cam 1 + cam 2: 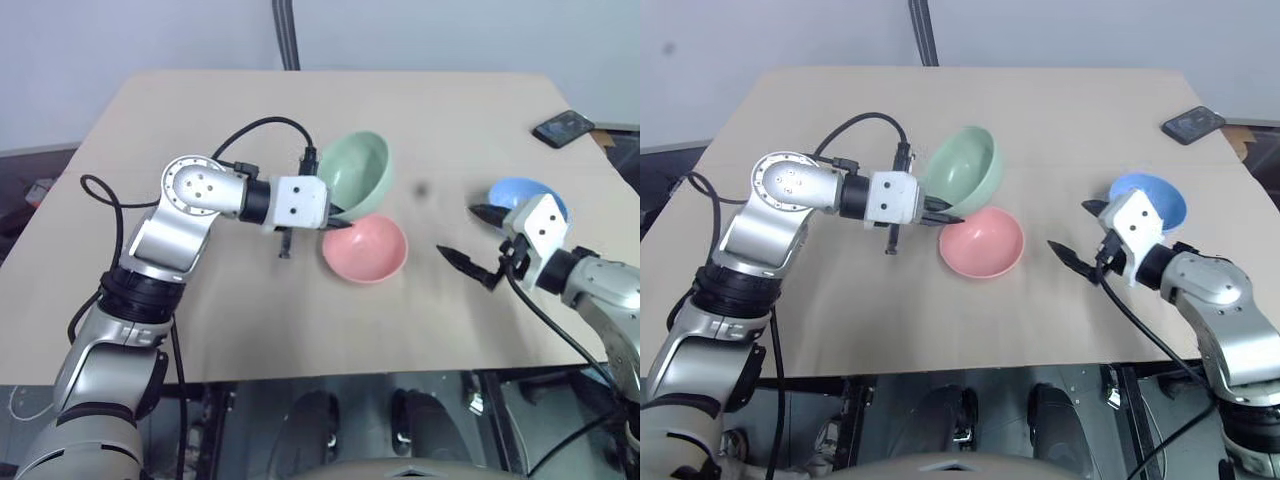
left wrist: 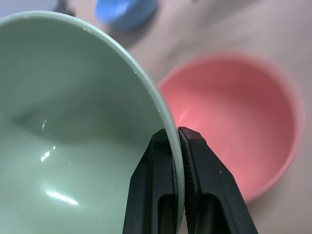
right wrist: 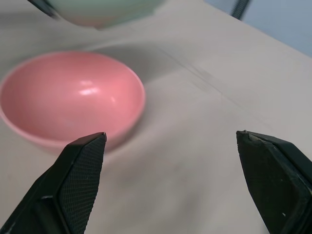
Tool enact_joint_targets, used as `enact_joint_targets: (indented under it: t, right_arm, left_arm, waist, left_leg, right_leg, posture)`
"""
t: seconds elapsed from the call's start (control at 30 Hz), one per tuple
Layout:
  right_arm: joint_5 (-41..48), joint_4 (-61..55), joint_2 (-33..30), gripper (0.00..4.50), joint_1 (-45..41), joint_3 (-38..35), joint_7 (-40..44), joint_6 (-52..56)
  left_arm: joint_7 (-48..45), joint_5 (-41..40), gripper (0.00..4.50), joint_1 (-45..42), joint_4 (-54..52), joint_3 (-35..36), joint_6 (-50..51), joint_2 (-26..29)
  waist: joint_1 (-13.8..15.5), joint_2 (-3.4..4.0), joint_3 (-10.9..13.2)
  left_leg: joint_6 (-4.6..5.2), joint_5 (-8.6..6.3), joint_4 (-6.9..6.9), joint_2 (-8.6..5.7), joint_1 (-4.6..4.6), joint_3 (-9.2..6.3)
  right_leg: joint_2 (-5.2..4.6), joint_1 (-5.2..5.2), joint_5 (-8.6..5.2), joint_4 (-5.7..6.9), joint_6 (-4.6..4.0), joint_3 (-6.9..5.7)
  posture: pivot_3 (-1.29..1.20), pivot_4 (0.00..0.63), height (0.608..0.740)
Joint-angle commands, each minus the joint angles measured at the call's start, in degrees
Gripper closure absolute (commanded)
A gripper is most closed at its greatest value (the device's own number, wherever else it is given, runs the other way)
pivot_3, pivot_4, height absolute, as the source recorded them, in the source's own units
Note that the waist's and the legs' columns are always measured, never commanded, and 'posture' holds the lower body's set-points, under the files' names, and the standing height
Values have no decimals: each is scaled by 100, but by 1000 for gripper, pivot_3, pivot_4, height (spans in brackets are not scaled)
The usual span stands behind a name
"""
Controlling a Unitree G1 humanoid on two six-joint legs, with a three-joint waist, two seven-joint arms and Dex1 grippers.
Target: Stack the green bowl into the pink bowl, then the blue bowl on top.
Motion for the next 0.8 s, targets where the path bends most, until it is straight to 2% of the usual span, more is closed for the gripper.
enact_joint_targets:
  t: [0.03, 0.13, 0.3, 0.37, 0.4, 0.57, 0.8]
  right_arm:
    - [62, -314, -68, 0, 92, -329, -113, -121]
    - [51, -384, -55, 0, 177, -324, -171, -114]
    - [5, -284, -81, 0, 220, -261, -182, -119]
    - [-151, -83, -171, 0, 169, -229, -187, -188]
    - [-249, 77, -211, 0, 77, -198, -228, -195]
    - [-790, 1182, -381, 0, -610, 203, -378, -382]
    - [-1477, 3178, -419, 0, -1757, 934, -326, -573]
  left_arm:
    - [-431, -305, 4413, 66, -56, -51, -428, -54]
    - [-751, -465, 3507, 46, 75, -193, -277, -168]
    - [-737, -367, 1118, 113, 336, -168, -234, -223]
    - [-366, -509, 286, 240, 201, 127, 96, -241]
    - [-122, -621, 106, 320, 113, 343, 250, -268]
    - [783, -1642, 106, 934, -411, 1406, 1301, -429]
    - [846, -2806, 106, 2291, -1371, 2363, 2030, -82]
  waist:
    - [-7, 0, 0]
    - [5, 0, 0]
    - [7, 0, 0]
    - [6, 0, 0]
    - [6, 0, 0]
    - [-30, -1, 0]
    - [-80, 0, 2]
  left_leg:
    - [0, 0, 2, 0, 1, 1]
    - [0, 0, 8, 0, -2, 1]
    - [7, -5, 26, 0, -8, 0]
    - [10, -6, 30, 0, -8, 0]
    - [12, -8, 32, 3, -9, 0]
    - [17, -11, 49, 17, -10, 4]
    - [16, -12, 49, 21, -10, 7]
  right_leg:
    - [2, 1, 0, 0, 0, 3]
    - [5, 0, 0, 0, -1, 4]
    - [6, 3, 0, 0, 0, 5]
    - [6, 4, 0, 0, 0, 5]
    - [6, 3, 0, 1, 0, 6]
    - [5, 5, 1, 6, 1, 11]
    - [5, 4, 0, 8, 0, 11]
  posture:
    - [0, 150, 740]
    - [0, 150, 740]
    - [0, 150, 740]
    - [0, 150, 740]
    - [0, 150, 740]
    - [0, 150, 740]
    - [0, 150, 740]
